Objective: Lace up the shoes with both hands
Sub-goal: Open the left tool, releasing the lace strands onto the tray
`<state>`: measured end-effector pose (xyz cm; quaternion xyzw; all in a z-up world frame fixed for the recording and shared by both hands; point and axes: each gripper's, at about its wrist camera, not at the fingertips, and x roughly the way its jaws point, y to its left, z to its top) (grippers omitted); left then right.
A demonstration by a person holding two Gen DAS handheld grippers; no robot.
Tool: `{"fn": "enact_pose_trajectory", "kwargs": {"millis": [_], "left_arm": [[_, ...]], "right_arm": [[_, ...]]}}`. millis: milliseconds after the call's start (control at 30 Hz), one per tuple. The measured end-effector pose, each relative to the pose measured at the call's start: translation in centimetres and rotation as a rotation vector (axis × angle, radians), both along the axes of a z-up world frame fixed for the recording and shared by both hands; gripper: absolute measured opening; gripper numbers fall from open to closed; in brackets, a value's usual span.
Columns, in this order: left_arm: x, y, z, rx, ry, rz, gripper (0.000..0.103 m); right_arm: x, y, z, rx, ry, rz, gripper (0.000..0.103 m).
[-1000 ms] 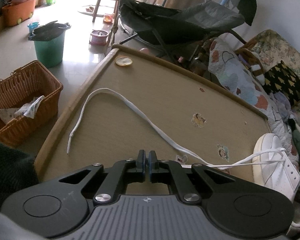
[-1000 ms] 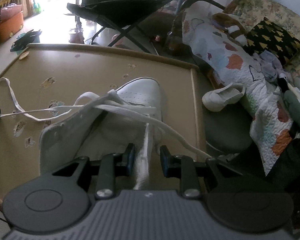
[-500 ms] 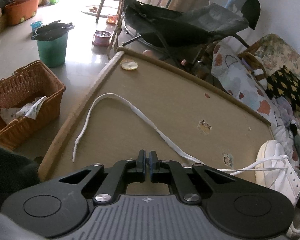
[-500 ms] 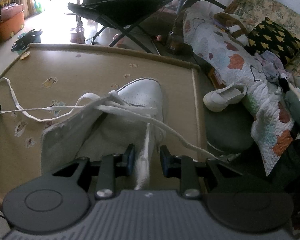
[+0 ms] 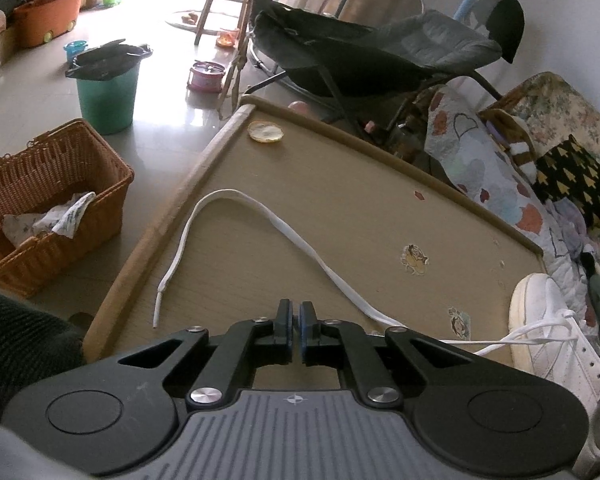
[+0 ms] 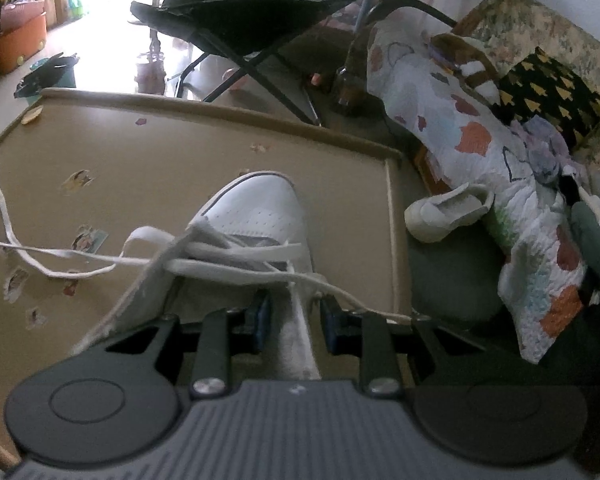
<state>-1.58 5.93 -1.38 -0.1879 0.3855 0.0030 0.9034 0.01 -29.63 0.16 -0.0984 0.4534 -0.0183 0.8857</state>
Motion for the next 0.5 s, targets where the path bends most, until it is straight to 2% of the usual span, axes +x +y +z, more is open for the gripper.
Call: {"fn": "enact_pose_trajectory", "kwargs": {"millis": [433,500], "left_arm": [[-0.1,-0.1,0.1,0.004,-0.001,-0.003,0.009],[-0.3,0.0,0.1,-0.008,-0.006,0.004,0.012]], "right_arm": [[1.6,-0.4,-0.2,0.014,-0.008,0.017,0.026],[1.6,-0.4,-0.2,0.016,-0.013,0.018,0.027]]}}
